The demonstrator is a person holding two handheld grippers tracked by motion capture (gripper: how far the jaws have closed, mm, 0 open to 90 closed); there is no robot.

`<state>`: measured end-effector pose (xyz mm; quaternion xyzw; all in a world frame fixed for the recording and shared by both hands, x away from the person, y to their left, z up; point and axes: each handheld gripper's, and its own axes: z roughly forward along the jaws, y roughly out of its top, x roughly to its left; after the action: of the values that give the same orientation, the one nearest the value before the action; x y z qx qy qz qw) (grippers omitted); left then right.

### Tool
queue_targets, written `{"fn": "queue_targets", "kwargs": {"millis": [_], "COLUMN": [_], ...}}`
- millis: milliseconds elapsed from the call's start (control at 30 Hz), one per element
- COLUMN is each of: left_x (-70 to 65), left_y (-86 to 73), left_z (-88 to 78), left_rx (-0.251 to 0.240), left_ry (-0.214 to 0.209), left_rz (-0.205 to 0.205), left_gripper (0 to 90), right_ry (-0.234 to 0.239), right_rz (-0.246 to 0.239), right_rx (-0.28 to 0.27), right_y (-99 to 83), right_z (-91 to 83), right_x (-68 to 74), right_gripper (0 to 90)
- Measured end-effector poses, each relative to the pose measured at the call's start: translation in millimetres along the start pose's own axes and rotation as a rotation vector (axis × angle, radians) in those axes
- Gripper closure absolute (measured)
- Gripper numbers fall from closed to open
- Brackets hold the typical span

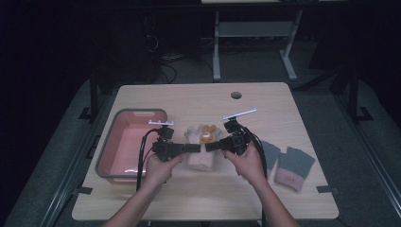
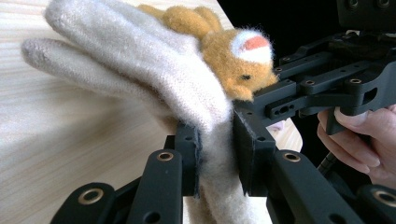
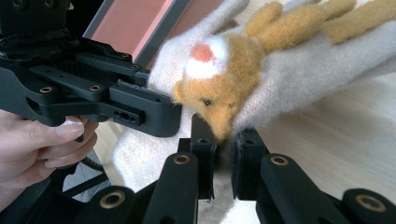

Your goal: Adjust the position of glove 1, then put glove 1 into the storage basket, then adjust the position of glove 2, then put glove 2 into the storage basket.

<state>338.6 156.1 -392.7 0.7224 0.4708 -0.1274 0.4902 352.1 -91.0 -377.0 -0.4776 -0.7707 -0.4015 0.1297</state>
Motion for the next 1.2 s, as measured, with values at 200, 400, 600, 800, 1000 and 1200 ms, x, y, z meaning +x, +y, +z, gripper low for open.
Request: {"fn": "queue_targets", "kwargs": {"millis": [200, 400, 600, 800, 1000, 1200], "left_x": [1.8, 2.6, -0.4, -1.7, -2.6, 0.2], "left_y": [3.5, 5.5, 7.7, 9.6, 13.4, 18.3], "left_z": [-7.0, -15.8, -23.2, -29.1, -39.1, -55.5], "left_rx": [-0.009, -0.03, -0.042, -0.043, -0.057, -0.077], "left_ry": [-0.003, -0.003, 0.002, 0.0, 0.005, 0.002], "left_rz": [-0.002, 0.0, 0.006, 0.007, 0.018, 0.021], "left_gripper": [72.5, 72.4, 72.4, 72.4, 72.4, 72.5], "right_ry": [0.015, 0.027, 0.029, 0.03, 0.033, 0.047], "right_rz": [-0.003, -0.011, -0.026, -0.032, -0.051, -0.066], "right_rx": [-0.005, -0.006, -0.006, -0.003, -0.002, 0.0], "right_y": [5.4, 13.5, 18.6, 22.6, 29.9, 40.3], "right_z": [0.8, 3.7, 2.5, 1.5, 2.8, 6.3], "right_x": [3.5, 9.3, 16.0, 22.3, 28.7, 40.9], "right_gripper": [81.3, 81.4, 81.4, 81.3, 81.3, 81.3]}}
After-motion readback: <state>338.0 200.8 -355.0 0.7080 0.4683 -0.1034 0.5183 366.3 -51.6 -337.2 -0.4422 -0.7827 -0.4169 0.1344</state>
